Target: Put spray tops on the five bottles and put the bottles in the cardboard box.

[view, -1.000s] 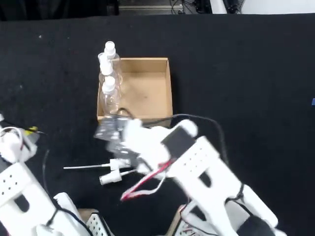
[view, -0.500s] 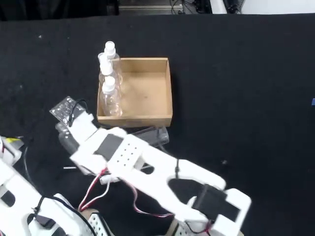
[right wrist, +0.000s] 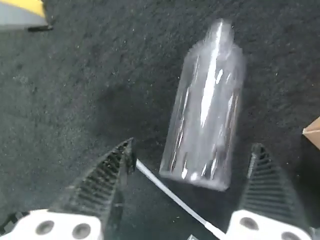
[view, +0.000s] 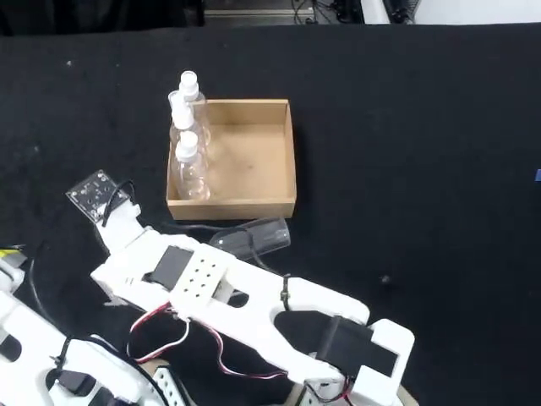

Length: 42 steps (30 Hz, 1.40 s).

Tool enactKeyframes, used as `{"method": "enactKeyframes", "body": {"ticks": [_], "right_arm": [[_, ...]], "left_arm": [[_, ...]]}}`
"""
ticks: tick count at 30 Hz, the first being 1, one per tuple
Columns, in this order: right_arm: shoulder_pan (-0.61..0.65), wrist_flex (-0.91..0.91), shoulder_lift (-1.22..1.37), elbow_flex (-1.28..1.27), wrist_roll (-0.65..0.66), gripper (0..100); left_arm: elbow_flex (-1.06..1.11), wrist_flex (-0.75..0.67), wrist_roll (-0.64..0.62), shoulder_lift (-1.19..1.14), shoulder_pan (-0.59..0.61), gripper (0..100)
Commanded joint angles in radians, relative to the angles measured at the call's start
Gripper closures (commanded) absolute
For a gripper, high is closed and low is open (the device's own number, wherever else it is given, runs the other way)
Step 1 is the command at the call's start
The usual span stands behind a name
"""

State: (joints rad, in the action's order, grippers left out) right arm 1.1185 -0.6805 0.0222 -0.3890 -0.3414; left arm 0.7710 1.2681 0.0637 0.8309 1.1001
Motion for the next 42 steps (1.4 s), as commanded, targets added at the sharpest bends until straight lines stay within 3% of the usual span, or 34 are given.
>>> {"method": "enactKeyframes", "body": {"ticks": [1,9,16,25,30,36,42], "right_arm": [[0.012,-0.017,-0.067,0.064,0.0,68.4],[-0.028,-0.189,-0.186,0.061,0.005,68.4],[-0.069,-0.451,-0.257,0.038,0.164,71.7],[-0.172,-0.463,-0.526,-0.203,0.362,76.8],[-0.307,-0.559,-0.708,-0.311,0.474,76.9],[-0.552,-0.588,-0.799,-0.38,0.499,76.9],[-0.591,-0.491,-0.806,-0.506,0.474,76.9]], "left_arm": [[-0.016,-0.023,0.002,-0.002,0.005,72],[-0.019,-0.023,0.002,-0.002,-0.025,72],[-0.025,-0.023,-0.006,-0.012,-0.168,72],[-0.025,-0.029,-0.006,-0.014,-0.328,72],[-0.012,-0.095,-0.011,-0.061,-0.461,72],[-0.076,-0.1,-0.169,-0.252,-0.624,72],[-0.166,-0.11,-0.198,-0.457,-0.638,72]]}}
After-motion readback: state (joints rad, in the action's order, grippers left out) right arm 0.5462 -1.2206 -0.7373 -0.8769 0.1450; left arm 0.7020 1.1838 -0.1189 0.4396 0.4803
